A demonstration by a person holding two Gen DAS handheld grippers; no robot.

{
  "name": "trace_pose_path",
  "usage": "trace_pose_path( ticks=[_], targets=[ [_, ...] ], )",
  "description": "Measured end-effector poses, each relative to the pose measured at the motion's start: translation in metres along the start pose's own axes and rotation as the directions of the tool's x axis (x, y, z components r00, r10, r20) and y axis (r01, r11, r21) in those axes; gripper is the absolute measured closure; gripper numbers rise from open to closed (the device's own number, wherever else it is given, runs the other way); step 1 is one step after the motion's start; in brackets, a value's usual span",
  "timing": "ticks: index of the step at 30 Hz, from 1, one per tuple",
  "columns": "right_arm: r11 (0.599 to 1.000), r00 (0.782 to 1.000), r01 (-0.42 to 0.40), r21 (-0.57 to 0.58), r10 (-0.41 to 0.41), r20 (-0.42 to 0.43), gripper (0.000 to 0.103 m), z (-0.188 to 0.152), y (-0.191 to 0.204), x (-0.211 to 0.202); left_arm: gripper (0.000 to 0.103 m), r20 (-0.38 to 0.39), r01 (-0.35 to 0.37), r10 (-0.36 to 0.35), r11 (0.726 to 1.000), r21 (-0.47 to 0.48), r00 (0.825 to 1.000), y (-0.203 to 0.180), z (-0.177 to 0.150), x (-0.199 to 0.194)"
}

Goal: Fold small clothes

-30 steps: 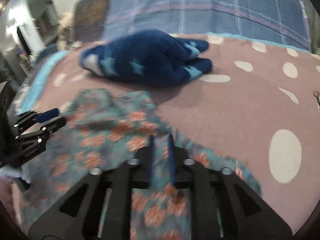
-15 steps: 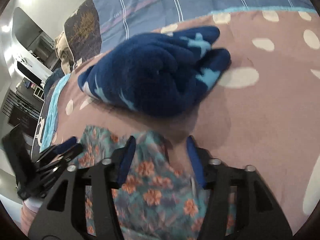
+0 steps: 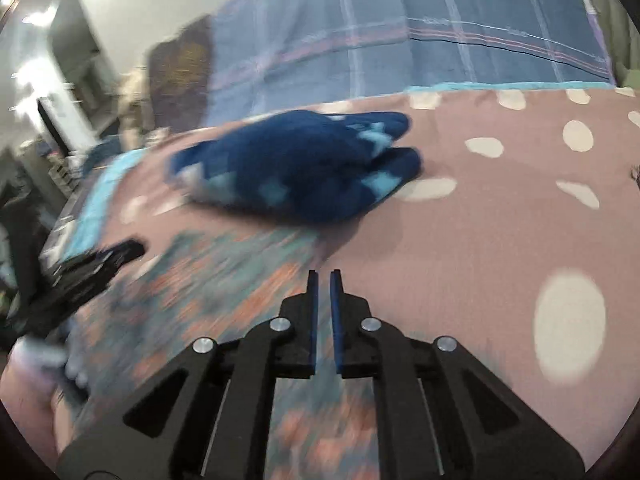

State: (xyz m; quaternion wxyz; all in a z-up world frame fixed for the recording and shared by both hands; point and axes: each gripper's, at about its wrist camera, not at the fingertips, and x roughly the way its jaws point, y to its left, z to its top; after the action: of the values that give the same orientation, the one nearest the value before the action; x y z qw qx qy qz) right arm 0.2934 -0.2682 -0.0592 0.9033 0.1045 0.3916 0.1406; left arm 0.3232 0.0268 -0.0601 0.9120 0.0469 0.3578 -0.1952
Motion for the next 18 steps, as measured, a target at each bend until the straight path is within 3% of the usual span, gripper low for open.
trace_pose_path(
  ticks=[2, 3, 4, 5, 6, 7, 8, 9, 11, 13, 14, 18],
  targets=[
    [0.998, 0.999, 0.032, -0.045, -0.034, -0.033, 0.083, -0.030, 0.007, -0.016, 0.062, -0.056, 0.039, -0.037, 0.998, 0.039, 0.998, -0.012, -0.028, -0.012],
    [0.993, 0.991, 0.100, -0.060, -0.105, -0.083, 0.081, -0.051, 0.005, -0.017, 0.062, -0.135, 0.037, -0.027, 0.997, 0.071, 0.990, -0.020, -0.049, -0.005],
    [0.984, 0.977, 0.166, -0.060, -0.172, -0.127, 0.080, -0.068, 0.000, -0.012, 0.062, -0.194, 0.009, 0.012, 0.994, 0.108, 0.981, -0.025, -0.066, 0.003],
    [0.984, 0.975, 0.171, -0.045, -0.176, -0.134, 0.082, -0.078, -0.005, -0.010, 0.060, -0.222, -0.040, 0.074, 0.987, 0.154, 0.972, -0.030, -0.085, 0.009],
    [0.988, 0.982, 0.157, -0.007, -0.157, -0.108, 0.084, -0.084, -0.012, -0.018, 0.061, -0.149, -0.070, 0.095, 0.983, 0.168, 0.984, -0.034, -0.094, -0.004],
    [0.984, 0.979, 0.174, 0.030, -0.170, -0.112, 0.094, -0.086, -0.015, -0.026, 0.061, -0.152, -0.076, 0.100, 0.984, 0.160, 0.983, -0.036, -0.097, -0.014],
    [0.979, 0.979, 0.182, 0.093, -0.171, -0.113, 0.094, -0.088, -0.017, -0.040, 0.061, -0.154, -0.080, 0.101, 0.987, 0.136, 0.983, -0.035, -0.100, -0.027],
    [0.979, 0.990, 0.131, 0.154, -0.120, -0.078, 0.092, -0.093, -0.014, -0.064, 0.061, -0.130, -0.082, 0.096, 0.990, 0.111, 0.987, -0.031, -0.104, -0.044],
    [0.992, 0.998, 0.066, 0.104, -0.065, -0.018, 0.087, -0.108, 0.006, -0.102, 0.059, -0.046, -0.059, 0.064, 0.993, 0.097, 0.997, -0.031, -0.121, -0.091],
    [0.996, 0.996, 0.085, 0.022, -0.086, 0.004, 0.076, -0.134, 0.024, -0.129, 0.053, -0.004, -0.058, 0.058, 0.996, 0.062, 0.998, -0.026, -0.144, -0.132],
    [0.996, 0.996, 0.091, -0.012, -0.091, 0.006, 0.072, -0.150, 0.031, -0.142, 0.052, 0.003, -0.058, 0.058, 0.997, 0.040, 0.998, -0.020, -0.156, -0.147],
    [0.995, 0.995, 0.096, -0.018, -0.096, -0.024, 0.071, -0.206, 0.032, -0.171, 0.050, -0.025, -0.108, 0.107, 0.993, -0.040, 0.994, 0.006, -0.211, -0.191]
  ],
)
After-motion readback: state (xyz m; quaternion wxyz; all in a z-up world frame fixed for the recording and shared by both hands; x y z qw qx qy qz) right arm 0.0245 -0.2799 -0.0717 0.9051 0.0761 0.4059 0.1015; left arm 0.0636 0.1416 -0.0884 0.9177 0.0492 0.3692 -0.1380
